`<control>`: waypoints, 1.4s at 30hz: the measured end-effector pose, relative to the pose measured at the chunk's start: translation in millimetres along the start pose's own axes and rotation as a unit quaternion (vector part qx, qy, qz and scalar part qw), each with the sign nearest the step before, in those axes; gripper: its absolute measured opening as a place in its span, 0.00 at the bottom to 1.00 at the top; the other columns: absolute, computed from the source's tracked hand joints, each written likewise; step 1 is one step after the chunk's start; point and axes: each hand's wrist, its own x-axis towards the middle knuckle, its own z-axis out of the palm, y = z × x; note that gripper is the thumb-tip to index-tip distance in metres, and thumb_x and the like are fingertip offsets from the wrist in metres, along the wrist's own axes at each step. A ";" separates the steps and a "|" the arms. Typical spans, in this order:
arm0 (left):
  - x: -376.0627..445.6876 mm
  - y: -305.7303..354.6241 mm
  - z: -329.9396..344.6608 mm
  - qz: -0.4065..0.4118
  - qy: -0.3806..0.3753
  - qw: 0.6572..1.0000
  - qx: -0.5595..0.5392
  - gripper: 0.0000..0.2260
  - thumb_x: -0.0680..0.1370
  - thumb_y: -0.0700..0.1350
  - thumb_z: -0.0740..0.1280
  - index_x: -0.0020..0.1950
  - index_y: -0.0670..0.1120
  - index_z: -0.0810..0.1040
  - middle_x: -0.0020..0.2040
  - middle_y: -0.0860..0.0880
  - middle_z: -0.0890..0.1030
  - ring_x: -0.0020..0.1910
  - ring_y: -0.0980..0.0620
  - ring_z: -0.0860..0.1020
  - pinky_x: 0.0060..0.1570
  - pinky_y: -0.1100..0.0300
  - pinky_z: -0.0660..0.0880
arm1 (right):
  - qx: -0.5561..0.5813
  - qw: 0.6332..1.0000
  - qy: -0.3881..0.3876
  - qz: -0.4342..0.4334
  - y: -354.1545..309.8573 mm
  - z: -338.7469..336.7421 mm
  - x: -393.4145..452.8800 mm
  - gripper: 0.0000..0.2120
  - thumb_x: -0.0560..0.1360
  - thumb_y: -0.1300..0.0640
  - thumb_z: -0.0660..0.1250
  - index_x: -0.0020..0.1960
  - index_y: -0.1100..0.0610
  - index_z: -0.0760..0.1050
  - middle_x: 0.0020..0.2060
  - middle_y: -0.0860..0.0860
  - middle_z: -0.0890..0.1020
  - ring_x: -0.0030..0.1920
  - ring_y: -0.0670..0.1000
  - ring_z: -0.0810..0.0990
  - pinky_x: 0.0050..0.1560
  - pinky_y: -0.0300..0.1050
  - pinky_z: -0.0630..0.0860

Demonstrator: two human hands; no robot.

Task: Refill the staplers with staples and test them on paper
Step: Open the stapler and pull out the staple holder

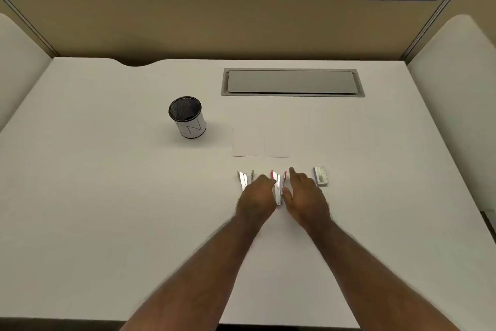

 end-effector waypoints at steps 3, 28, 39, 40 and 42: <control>9.1 3.1 3.6 -0.070 -0.026 0.996 -0.038 0.12 0.77 0.38 0.62 0.59 0.40 0.75 0.56 0.42 0.77 0.56 0.43 0.77 0.51 0.57 0.72 | 0.114 0.989 -0.020 0.092 -2.2 1.6 6.2 0.24 0.80 0.50 0.57 0.74 0.54 0.62 0.63 0.54 0.74 0.62 0.55 0.75 0.59 0.51 0.75; 17.0 5.3 8.8 -0.225 -0.068 0.842 -0.485 0.08 0.81 0.41 0.60 0.50 0.40 0.78 0.46 0.37 0.82 0.44 0.41 0.82 0.49 0.44 0.81 | 0.406 0.889 -0.069 0.199 -0.6 -3.0 26.2 0.16 0.72 0.55 0.71 0.58 0.55 0.74 0.44 0.55 0.83 0.45 0.56 0.84 0.48 0.57 0.82; 8.6 -8.1 1.2 -0.181 -0.132 0.802 -0.553 0.12 0.83 0.45 0.60 0.61 0.39 0.74 0.50 0.41 0.81 0.47 0.46 0.83 0.46 0.54 0.82 | 0.347 0.927 -0.116 0.085 7.3 -20.6 26.1 0.03 0.70 0.54 0.72 0.43 0.51 0.79 0.40 0.48 0.83 0.44 0.52 0.84 0.48 0.58 0.82; 8.0 -9.1 0.1 -0.178 -0.133 0.803 -0.554 0.12 0.83 0.45 0.60 0.60 0.39 0.74 0.50 0.41 0.81 0.47 0.46 0.83 0.44 0.56 0.81 | 0.356 0.923 -0.120 0.084 7.7 -21.8 26.5 0.04 0.70 0.53 0.73 0.42 0.51 0.79 0.40 0.49 0.83 0.44 0.52 0.84 0.47 0.58 0.82; 7.0 -10.6 -0.8 -0.169 -0.127 0.804 -0.555 0.11 0.83 0.45 0.60 0.59 0.38 0.74 0.51 0.40 0.81 0.47 0.46 0.84 0.42 0.59 0.81 | 0.369 0.917 -0.125 0.086 6.0 -24.2 27.7 0.05 0.70 0.52 0.74 0.41 0.51 0.79 0.39 0.49 0.83 0.44 0.54 0.84 0.47 0.58 0.83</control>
